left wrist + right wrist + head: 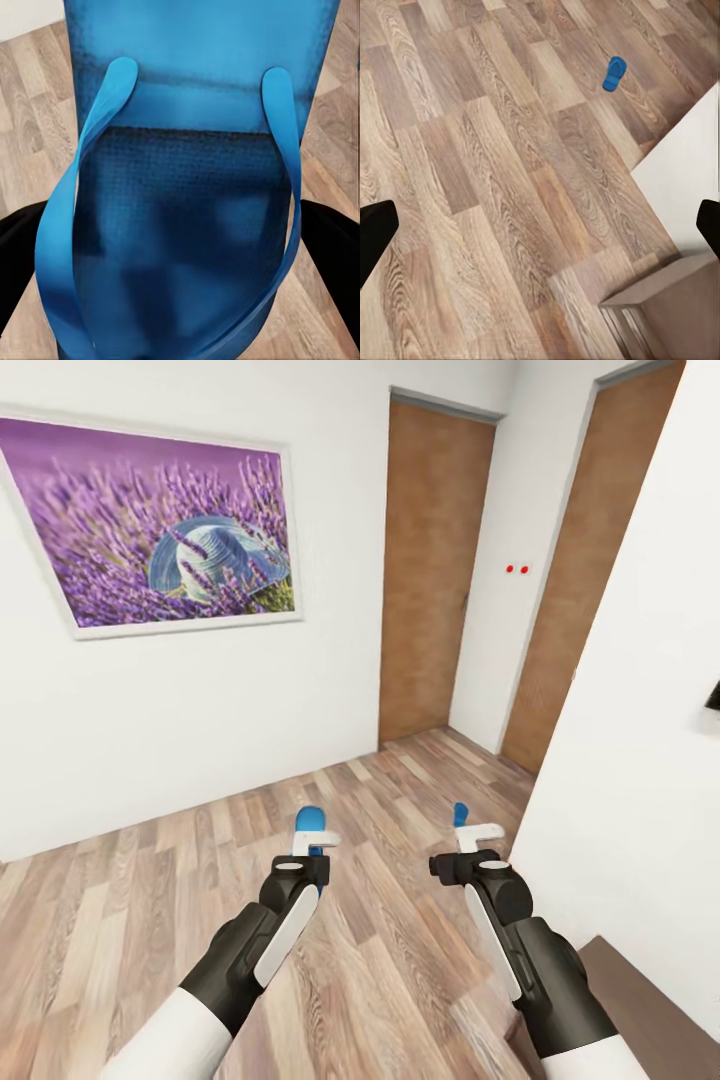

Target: In the bedroom, move the book from the bed onto either nightstand, and place the two sandals side by side next to the bed.

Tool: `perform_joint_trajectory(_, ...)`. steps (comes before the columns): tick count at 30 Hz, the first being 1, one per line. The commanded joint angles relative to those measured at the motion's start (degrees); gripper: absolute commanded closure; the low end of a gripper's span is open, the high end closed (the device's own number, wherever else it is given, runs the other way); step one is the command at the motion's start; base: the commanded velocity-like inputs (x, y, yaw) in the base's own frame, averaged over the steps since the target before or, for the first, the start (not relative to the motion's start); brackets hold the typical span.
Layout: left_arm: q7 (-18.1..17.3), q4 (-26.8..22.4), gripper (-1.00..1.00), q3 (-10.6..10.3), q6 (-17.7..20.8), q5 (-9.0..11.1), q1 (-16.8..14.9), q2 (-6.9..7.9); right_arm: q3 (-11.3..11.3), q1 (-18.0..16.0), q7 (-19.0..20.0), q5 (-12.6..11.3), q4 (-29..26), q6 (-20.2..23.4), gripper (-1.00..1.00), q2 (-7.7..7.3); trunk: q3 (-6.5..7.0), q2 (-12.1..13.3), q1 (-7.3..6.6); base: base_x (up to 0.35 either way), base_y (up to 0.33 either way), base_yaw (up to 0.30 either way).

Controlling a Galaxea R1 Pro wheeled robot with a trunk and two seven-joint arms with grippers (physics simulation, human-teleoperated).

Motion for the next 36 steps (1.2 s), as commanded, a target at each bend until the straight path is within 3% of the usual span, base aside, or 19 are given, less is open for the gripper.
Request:
perform_joint_trajectory(1, 0.6, -0.08, 1.0, -0.12, 0.12, 0.54, -0.06, 0.04, 0.07, -0.07, -0.45, -0.41, -0.05, 0.22, -1.0, 0.0, -0.1, -0.09, 0.05, 0.32, 0.124, -0.141)
perform_joint_trajectory(6, 0.59, 0.28, 1.0, -0.18, 0.14, 0.72, -0.06, 0.09, 0.07, -0.07, -0.45, -0.41, -0.08, 0.22, -1.0, 0.0, -0.1, -0.09, 0.05, 0.331, 0.102, -0.052)
perform_joint_trajectory(26, 0.58, 2.38, 1.0, -0.03, 0.15, 0.57, -0.06, 0.04, 0.07, -0.07, -0.45, -0.41, -0.09, 0.22, -1.0, 0.0, -0.1, -0.09, 0.05, 0.673, 0.215, -0.007)
perform_joint_trajectory(36, 0.58, 2.38, 1.0, -0.05, 0.15, 0.41, -0.06, 0.03, 0.06, -0.07, -0.45, -0.41, -0.09, 0.22, -1.0, -0.01, -0.1, -0.09, 0.05, 0.673, 0.267, -0.244)
